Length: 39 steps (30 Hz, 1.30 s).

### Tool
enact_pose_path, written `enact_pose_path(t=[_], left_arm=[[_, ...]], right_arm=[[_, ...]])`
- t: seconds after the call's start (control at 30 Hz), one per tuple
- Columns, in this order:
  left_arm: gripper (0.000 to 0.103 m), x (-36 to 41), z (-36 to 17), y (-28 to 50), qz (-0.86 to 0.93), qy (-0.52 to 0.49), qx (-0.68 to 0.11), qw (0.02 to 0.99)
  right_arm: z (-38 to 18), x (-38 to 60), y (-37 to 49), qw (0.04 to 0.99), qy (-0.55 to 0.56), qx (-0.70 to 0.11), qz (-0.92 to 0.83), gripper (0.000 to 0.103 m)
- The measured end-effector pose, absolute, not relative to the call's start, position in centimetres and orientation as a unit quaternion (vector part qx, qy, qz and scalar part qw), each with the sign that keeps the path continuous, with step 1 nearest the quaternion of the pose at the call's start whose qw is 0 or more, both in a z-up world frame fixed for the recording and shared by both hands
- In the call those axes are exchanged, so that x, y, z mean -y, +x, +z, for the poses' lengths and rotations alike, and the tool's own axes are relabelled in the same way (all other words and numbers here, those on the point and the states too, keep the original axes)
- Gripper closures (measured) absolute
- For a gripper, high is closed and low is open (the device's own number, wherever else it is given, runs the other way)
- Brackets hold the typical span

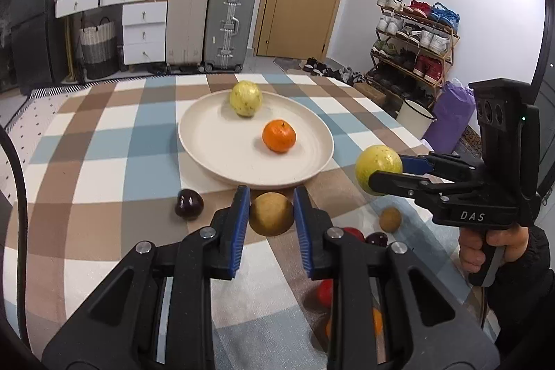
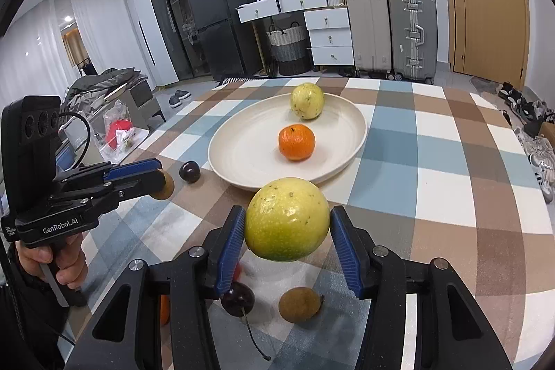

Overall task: Organize fruits
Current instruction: 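Carry pomelo and kiwi into the white plate and open both grippers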

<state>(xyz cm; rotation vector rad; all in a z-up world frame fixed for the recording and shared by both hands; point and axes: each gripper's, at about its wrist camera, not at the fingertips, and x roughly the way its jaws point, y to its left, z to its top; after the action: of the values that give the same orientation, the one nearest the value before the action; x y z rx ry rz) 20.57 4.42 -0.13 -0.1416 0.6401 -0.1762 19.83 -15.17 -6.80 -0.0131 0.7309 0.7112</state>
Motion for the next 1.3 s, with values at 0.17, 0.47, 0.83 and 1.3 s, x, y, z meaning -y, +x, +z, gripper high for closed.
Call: enact_pose_path(t=[0.17, 0.47, 0.83, 1.3], left_arm=[[0.080, -4.5, 0.8, 20.6, -0.074, -0.065, -0.299, 0.949], [0.080, -4.6, 2.8, 21.8, -0.049, -0.057, -0.265, 0.961], [0.080, -4.1, 2.7, 25.0, -0.037, -0.050, -0.241, 0.968], [0.080, -4.2, -0.7, 29.2, -0.022, -0.048, -0.254, 0.966]], right_arm=[[-5.9, 14.9, 20.0, 0.876, -0.006, -0.343, 0.340, 0.052], [-4.2, 14.3, 21.1, 0.883, -0.002, -0.328, 0.336, 0.052], [-4.1, 13.4, 23.8, 0.887, 0.016, -0.333, 0.319, 0.052], [-6.5, 11.1, 26.8, 0.880, 0.000, -0.360, 0.310, 0.052]])
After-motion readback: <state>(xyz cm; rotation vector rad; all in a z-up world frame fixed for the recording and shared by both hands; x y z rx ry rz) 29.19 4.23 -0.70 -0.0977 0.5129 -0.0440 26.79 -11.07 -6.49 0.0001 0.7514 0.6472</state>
